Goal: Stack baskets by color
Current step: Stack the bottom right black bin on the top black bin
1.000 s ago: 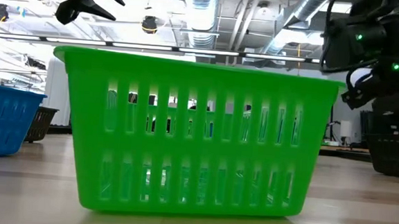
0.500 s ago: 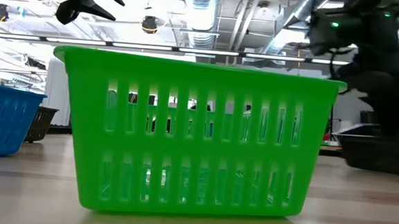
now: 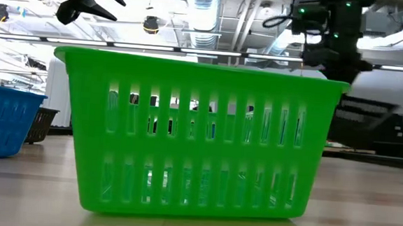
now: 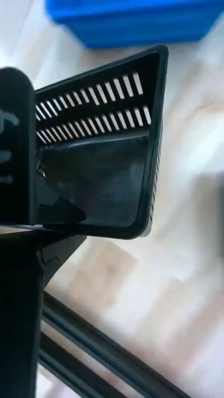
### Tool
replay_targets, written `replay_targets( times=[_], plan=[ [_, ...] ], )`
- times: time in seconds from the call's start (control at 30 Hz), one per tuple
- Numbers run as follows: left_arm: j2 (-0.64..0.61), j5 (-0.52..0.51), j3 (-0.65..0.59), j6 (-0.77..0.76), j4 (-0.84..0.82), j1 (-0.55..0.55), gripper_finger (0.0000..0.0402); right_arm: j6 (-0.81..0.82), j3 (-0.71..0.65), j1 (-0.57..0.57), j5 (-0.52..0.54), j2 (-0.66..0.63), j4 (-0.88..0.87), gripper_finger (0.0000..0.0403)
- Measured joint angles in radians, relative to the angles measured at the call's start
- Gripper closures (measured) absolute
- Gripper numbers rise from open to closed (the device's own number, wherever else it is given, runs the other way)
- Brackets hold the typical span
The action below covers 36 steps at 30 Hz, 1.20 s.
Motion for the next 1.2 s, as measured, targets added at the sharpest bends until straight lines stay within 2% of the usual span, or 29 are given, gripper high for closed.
replay_targets(
  times=[0.27,0.47,0.7,0.83,1.0,1.2],
  plan=[
    [0.000,0.000,0.000,0.000,-0.001,0.000,0.0228,-0.187,0.165,-0.219,0.000,0.005,0.115,0.0394],
    [0.000,0.000,0.000,-0.002,-0.002,0.000,0.0228,-0.314,0.302,-0.342,-0.001,0.114,0.152,0.0394],
    [0.000,0.000,0.000,-0.006,-0.005,0.000,0.0228,-0.463,0.472,-0.388,-0.017,0.329,0.156,0.0392],
    [0.000,0.000,0.000,-0.007,-0.005,0.000,0.0228,-0.539,0.529,-0.411,-0.077,0.433,0.153,0.0391],
    [0.000,0.000,0.000,-0.008,-0.005,0.000,0.0228,-0.607,0.544,-0.440,-0.102,0.518,0.150,0.0391],
    [0.000,-0.001,0.000,-0.008,-0.005,0.000,0.0228,-0.621,0.545,-0.455,-0.226,0.559,0.111,0.0390]
  ],
)
